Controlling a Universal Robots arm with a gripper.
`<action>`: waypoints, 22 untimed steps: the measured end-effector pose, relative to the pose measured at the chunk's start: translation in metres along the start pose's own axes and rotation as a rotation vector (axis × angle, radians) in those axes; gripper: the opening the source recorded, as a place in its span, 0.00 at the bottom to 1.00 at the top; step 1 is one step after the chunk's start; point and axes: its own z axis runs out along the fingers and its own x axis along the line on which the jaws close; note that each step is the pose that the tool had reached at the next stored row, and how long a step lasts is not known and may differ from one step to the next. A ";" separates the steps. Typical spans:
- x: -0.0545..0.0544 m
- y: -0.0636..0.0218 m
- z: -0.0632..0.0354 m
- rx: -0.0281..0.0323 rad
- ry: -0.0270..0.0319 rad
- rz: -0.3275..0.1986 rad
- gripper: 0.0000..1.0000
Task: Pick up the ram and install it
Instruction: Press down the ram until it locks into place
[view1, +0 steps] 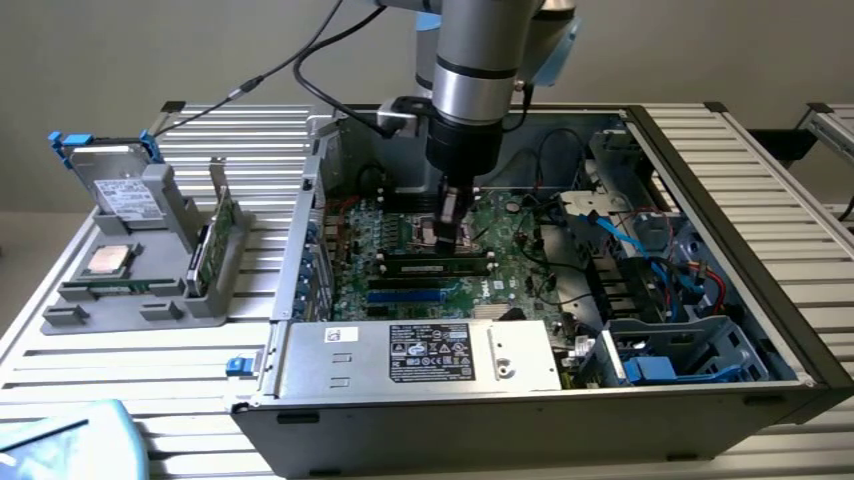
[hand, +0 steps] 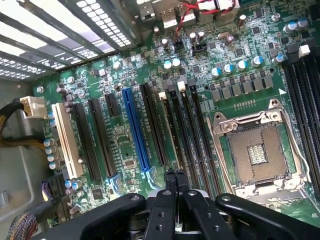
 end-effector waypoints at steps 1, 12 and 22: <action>0.000 0.0000 0.0000 -0.0018 -0.0006 0.013 0.10; 0.000 0.0000 0.0000 -0.0221 -0.0075 0.158 0.10; 0.000 0.0000 0.0000 -0.0390 -0.0143 0.289 0.10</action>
